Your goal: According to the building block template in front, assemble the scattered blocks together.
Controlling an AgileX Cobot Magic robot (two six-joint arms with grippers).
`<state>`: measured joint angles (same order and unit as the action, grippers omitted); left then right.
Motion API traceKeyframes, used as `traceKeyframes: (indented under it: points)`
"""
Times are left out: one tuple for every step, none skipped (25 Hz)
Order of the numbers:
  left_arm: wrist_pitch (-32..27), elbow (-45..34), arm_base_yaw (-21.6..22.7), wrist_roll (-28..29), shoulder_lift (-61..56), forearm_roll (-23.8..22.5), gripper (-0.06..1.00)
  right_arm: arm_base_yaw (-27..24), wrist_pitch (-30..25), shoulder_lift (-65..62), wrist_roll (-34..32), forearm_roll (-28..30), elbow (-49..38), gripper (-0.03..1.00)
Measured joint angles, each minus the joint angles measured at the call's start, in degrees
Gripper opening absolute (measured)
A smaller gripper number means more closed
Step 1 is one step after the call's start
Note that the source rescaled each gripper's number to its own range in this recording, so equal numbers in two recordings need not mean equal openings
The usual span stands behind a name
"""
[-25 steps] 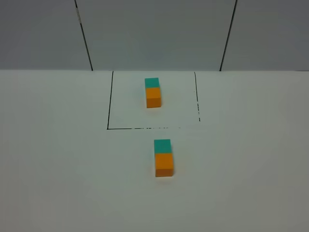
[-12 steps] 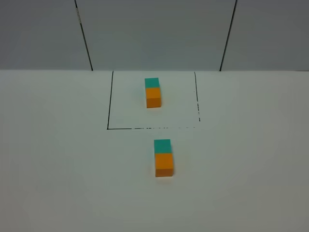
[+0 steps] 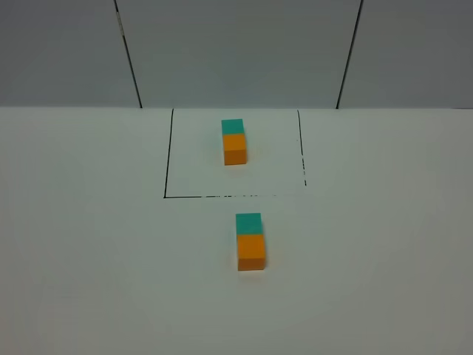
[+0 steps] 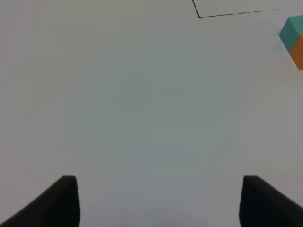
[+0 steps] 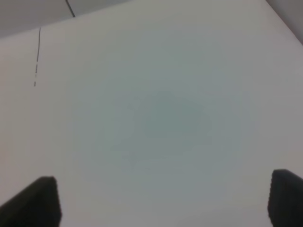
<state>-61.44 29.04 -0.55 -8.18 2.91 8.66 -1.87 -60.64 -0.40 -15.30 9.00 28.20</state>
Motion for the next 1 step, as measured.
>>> traceKeyframes:
  points:
    - [0.0, 0.0, 0.0, 0.0, 0.0, 0.0, 0.50, 0.0, 0.0, 0.0, 0.0, 0.0, 0.0, 0.76]
